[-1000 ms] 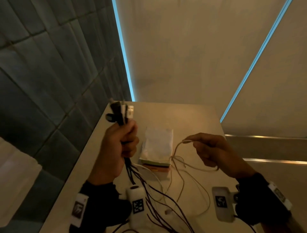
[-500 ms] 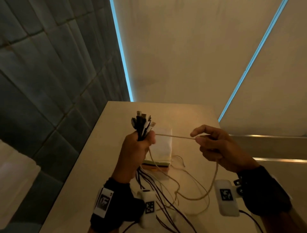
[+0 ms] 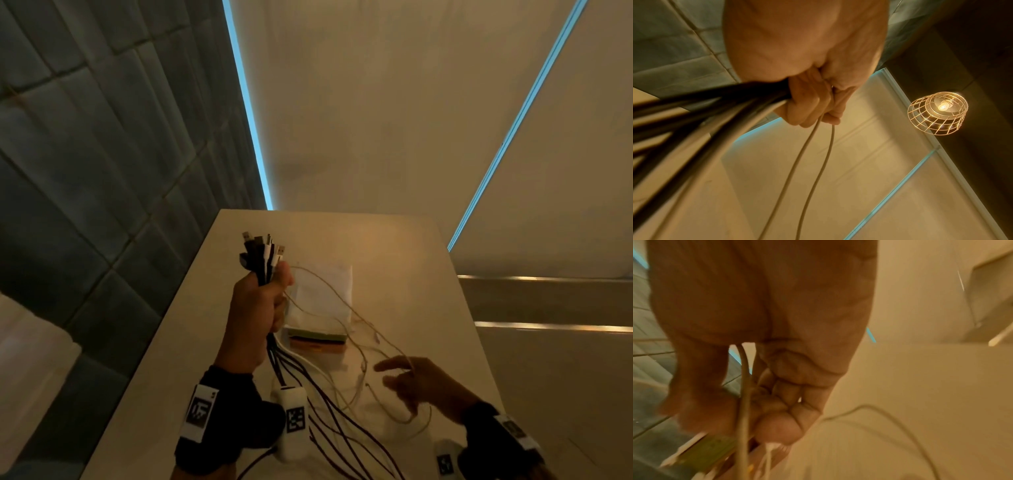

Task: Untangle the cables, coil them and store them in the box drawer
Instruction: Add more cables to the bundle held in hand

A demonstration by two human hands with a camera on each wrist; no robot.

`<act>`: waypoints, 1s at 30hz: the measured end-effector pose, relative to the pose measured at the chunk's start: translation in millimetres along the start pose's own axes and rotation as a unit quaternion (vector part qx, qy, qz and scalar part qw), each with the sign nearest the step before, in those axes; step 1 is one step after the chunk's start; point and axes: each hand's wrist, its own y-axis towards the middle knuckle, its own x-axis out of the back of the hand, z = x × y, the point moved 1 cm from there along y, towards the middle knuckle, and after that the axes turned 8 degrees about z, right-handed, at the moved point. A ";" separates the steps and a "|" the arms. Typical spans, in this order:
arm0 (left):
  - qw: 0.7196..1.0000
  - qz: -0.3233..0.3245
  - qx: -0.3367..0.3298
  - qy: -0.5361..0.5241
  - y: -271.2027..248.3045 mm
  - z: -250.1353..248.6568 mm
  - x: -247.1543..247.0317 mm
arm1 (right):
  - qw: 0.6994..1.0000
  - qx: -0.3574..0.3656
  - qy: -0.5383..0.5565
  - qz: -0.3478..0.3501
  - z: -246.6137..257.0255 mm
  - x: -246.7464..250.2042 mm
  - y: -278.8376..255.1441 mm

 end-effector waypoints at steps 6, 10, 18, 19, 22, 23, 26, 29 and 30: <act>0.999 0.015 0.022 0.033 -0.8 6.8 -1.8 | 0.932 0.002 0.353 0.082 -8.5 -21.8 21.3; 0.998 0.034 0.021 0.056 -2.3 7.7 -6.2 | 0.930 -0.038 0.360 0.073 -14.2 -32.3 44.2; 0.996 -0.004 0.023 0.090 -1.8 13.2 4.1 | 0.927 0.019 0.359 -0.108 -9.7 -42.8 53.3; 0.994 -0.021 0.025 0.106 -0.7 14.6 7.3 | 0.896 0.029 0.428 -0.118 -9.9 -38.5 51.8; 0.987 -0.059 0.030 0.149 3.6 23.4 13.2 | 0.822 0.076 0.553 -0.107 2.1 -23.2 42.4; 0.985 -0.065 0.025 0.157 4.2 25.2 11.8 | 0.814 0.091 0.563 -0.106 11.8 -19.9 37.2; 0.984 -0.065 0.009 0.164 6.0 30.5 2.6 | 0.785 0.143 0.593 -0.111 38.0 -14.2 26.5; 0.983 -0.027 -0.013 0.182 2.1 26.5 -14.4 | 0.737 0.177 0.645 -0.101 56.4 -12.7 21.8; 0.982 0.006 -0.018 0.186 -0.1 25.1 -20.7 | 0.725 0.183 0.658 -0.093 60.4 -13.4 21.1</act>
